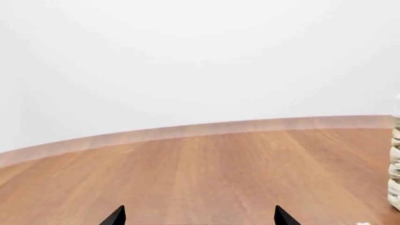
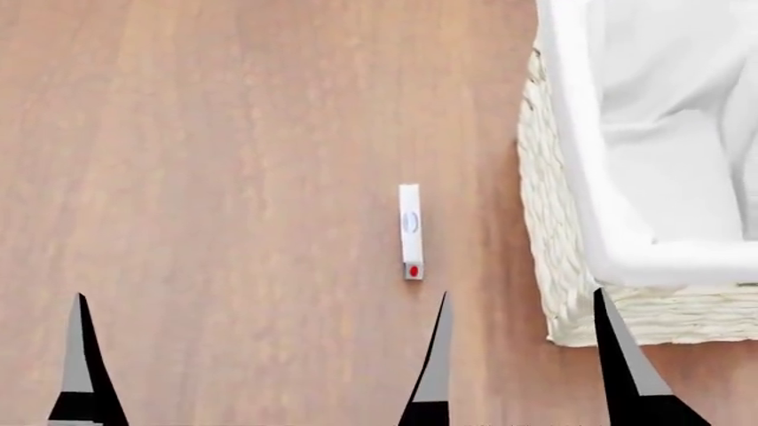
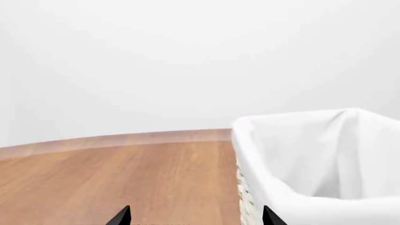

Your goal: Pick up the alphabet soup and the cream cheese box, and put them in the basket.

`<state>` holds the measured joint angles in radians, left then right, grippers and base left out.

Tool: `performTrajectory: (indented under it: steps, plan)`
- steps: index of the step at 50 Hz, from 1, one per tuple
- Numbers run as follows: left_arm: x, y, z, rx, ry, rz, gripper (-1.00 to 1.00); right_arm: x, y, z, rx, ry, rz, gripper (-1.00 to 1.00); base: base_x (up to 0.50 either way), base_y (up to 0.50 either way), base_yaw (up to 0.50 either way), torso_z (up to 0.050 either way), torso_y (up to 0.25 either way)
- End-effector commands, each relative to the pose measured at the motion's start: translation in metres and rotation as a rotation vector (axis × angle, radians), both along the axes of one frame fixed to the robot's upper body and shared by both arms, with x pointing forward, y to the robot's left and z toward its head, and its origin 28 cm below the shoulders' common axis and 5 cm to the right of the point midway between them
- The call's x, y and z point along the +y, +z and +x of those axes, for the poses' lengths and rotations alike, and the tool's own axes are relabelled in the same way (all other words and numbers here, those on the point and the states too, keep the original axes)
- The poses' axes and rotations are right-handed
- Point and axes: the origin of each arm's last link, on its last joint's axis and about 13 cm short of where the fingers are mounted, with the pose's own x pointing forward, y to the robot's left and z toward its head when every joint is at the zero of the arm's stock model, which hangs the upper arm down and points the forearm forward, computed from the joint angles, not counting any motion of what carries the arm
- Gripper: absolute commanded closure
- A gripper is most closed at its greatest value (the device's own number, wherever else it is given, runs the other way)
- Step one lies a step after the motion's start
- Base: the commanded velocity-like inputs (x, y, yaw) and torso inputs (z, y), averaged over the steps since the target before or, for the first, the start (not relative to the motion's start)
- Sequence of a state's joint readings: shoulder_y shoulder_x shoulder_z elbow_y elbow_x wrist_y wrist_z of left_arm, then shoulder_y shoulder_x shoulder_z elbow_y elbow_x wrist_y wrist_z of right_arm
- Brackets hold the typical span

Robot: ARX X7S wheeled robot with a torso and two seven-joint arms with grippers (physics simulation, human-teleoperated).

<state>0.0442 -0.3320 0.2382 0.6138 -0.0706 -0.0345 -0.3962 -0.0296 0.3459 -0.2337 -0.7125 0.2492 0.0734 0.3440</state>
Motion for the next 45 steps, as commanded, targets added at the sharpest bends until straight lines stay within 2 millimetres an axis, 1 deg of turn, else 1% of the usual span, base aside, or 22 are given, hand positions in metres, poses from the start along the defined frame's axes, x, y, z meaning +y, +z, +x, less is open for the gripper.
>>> performTrajectory:
  steps: [1,33,45]
  plan:
    - [0.0000,-0.0009,0.0006,0.006,0.000,0.000,-1.00,-0.0001,-0.0007,0.0008,0.004,-0.002,0.003,-1.00,0.00,0.00,-0.12,0.000,0.000]
    - [-0.0002,-0.0012,0.0000,0.013,-0.002,0.004,-1.00,-0.0002,-0.0011,0.0009,0.014,0.004,0.018,-1.00,0.00,0.00,-0.13,0.000,0.000]
    - [0.0004,-0.0022,0.0006,0.015,0.000,0.002,-1.00,0.0005,-0.0016,0.0011,0.014,0.000,0.017,-1.00,0.00,0.00,-0.24,0.000,0.000]
